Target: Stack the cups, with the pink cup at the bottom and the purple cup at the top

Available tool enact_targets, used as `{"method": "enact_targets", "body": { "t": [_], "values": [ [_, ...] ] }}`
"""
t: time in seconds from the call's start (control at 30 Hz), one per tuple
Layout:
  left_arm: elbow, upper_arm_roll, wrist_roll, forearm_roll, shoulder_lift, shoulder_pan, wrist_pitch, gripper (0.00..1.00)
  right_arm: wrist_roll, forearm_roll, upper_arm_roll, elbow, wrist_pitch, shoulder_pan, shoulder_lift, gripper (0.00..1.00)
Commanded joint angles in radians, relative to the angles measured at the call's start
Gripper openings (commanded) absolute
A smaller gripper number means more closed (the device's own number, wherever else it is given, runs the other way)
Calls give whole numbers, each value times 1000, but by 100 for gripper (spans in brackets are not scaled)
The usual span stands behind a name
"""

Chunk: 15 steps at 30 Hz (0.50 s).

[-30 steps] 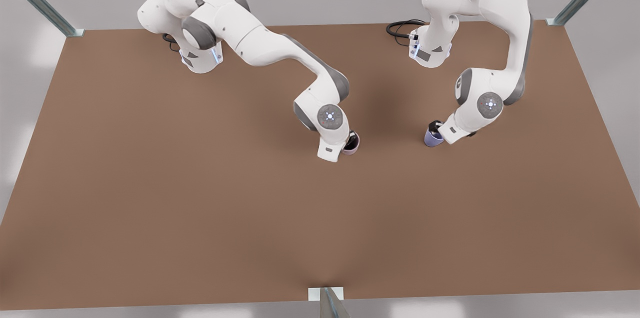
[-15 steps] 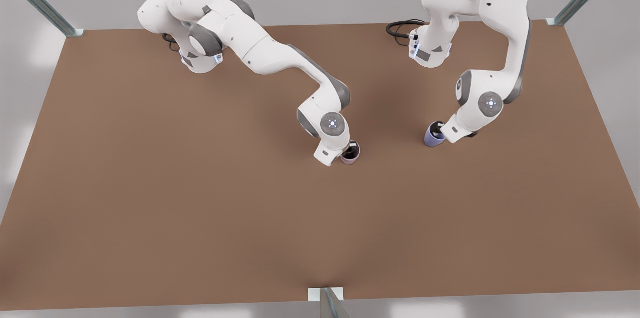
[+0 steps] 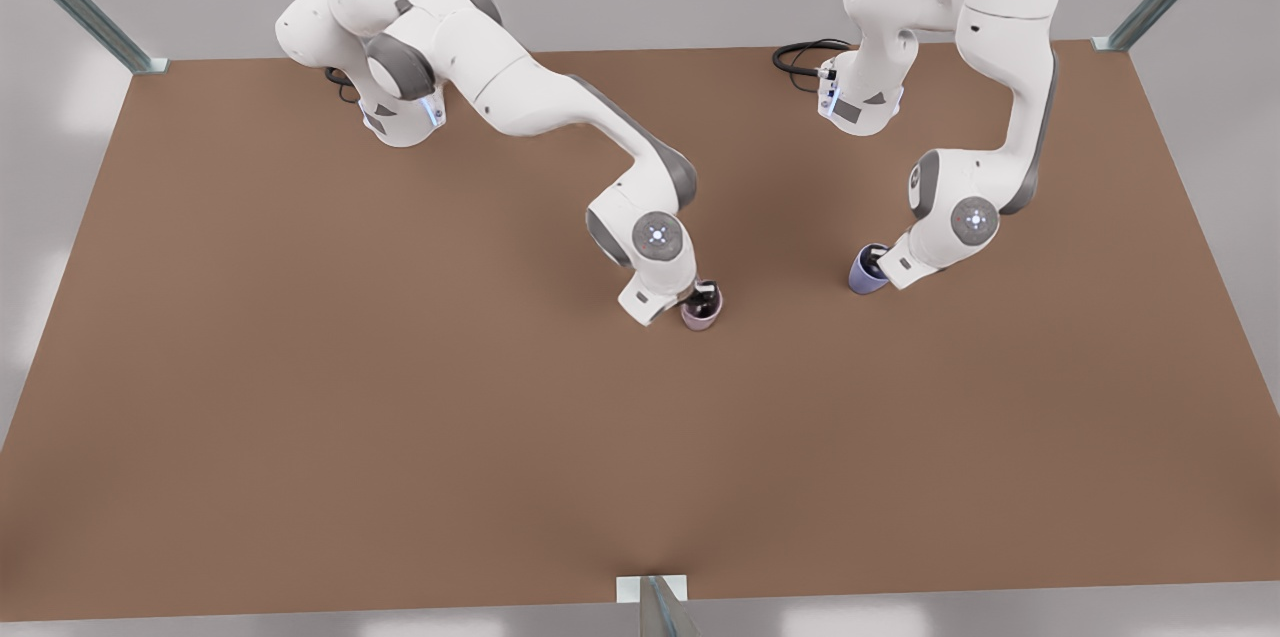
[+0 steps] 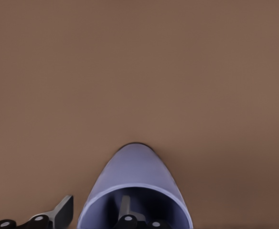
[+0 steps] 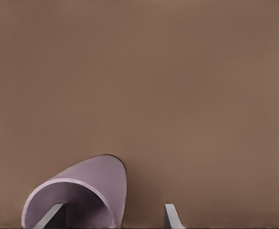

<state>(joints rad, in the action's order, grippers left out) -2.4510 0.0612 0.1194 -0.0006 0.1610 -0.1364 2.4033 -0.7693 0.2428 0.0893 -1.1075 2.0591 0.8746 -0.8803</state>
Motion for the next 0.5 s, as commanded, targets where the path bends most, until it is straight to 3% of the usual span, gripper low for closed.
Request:
{"method": "enact_targets", "body": {
  "t": [0.0, 0.1, 0.13, 0.17, 0.2, 0.23, 0.33, 0.47],
  "values": [
    [1, 0, 14, 1, 5, 0, 2, 59, -88, 7, 1, -47, -4, 0, 70, 85],
    [3, 0, 14, 1, 6, 0, 2, 54, 24, -4, 7, -198, -4, -80, 276, 100],
    [3, 0, 14, 1, 6, 0, 3, 50, 36, -10, 12, -331, -1, -157, 395, 100],
    [3, 0, 14, 1, 6, 0, 3, 49, 62, -49, 12, -356, -26, -219, 451, 100],
    [3, 0, 14, 1, 6, 0, 3, 47, 126, -147, 12, -356, -163, -323, 504, 100],
    [6, 0, 14, 1, 5, 0, 2, 46, 411, -205, 10, -357, -281, -503, 566, 100],
    [14, 0, 14, 1, 3, 0, -4, 42, 864, -215, -45, -364, -465, -836, 675, 100],
    [15, -1, 14, 1, 3, 0, -3, 30, 858, -292, -40, -307, -410, -824, 681, 100]
  ]
}}
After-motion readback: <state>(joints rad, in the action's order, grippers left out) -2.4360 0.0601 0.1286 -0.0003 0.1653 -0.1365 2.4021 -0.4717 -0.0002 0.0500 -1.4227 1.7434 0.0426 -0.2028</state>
